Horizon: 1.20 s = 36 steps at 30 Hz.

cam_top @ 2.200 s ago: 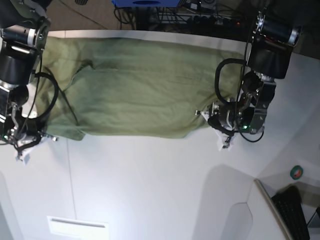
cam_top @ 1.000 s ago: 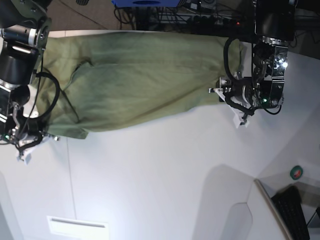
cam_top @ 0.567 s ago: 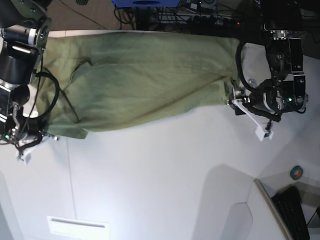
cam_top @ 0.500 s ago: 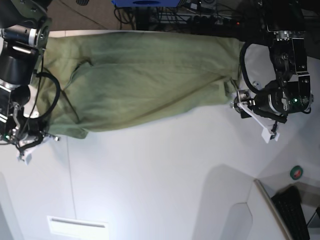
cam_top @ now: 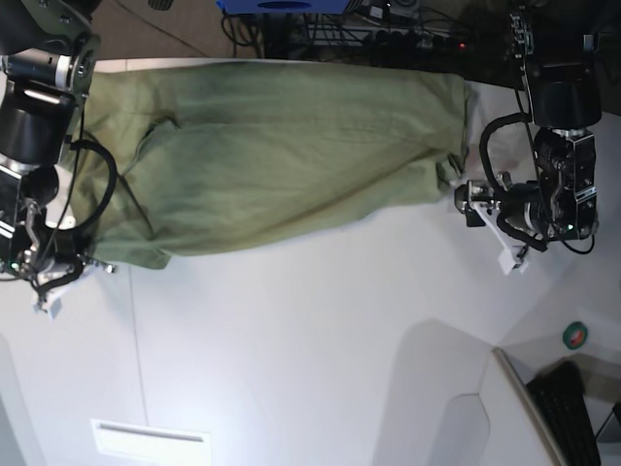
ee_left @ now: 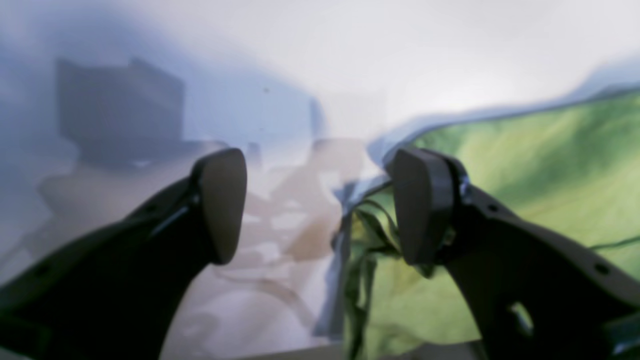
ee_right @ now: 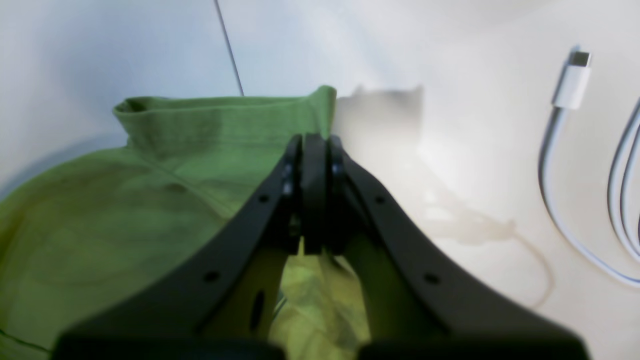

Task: Layout the t-shirt on the table in an organized manner, then fold the t-shirt properly
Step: 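Reposition the open left gripper along the shirt edge, right gripper holding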

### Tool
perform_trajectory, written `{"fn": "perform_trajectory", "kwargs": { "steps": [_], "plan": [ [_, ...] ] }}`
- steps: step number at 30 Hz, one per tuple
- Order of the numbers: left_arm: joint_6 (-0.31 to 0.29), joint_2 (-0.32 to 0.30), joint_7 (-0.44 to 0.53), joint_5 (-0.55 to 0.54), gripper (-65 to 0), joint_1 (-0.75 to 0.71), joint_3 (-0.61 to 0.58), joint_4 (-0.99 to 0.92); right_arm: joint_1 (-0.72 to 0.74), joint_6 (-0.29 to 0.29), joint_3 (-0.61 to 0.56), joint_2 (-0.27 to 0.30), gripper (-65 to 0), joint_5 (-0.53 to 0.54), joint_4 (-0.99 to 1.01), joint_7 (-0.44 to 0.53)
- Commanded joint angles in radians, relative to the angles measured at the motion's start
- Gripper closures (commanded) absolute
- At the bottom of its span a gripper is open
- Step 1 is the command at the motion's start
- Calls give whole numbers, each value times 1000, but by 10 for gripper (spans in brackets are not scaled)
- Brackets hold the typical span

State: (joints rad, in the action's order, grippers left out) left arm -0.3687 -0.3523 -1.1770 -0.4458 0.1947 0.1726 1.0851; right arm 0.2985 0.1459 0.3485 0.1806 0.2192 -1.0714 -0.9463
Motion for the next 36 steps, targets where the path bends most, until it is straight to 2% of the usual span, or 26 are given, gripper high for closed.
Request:
{"fn": "perform_trajectory", "kwargs": {
  "steps": [1,6,11,24,29,36],
  "plan": [
    [-20,-3,26,-18,-441,29,-14,-4,24,1,2,15,0,1,-13,10],
    [-37,6,67,-23,-441,30,-29,-38,24,1,2,15,0,1,-13,10],
    [-37,32,67,-23,-441,30,-23,-33,24,1,2,15,0,1,-13,10],
    [-40,32,64,-29,-441,30,-21,-1,24,1,2,15,0,1,-13,10],
    [-71,25,65,-195,-439,30,-21,-4,24,1,1,15,0,1,-13,10],
    [-71,17,72,-199,-439,32,-31,-50,24,1,1,15,0,-1,-13,10]
  ]
}}
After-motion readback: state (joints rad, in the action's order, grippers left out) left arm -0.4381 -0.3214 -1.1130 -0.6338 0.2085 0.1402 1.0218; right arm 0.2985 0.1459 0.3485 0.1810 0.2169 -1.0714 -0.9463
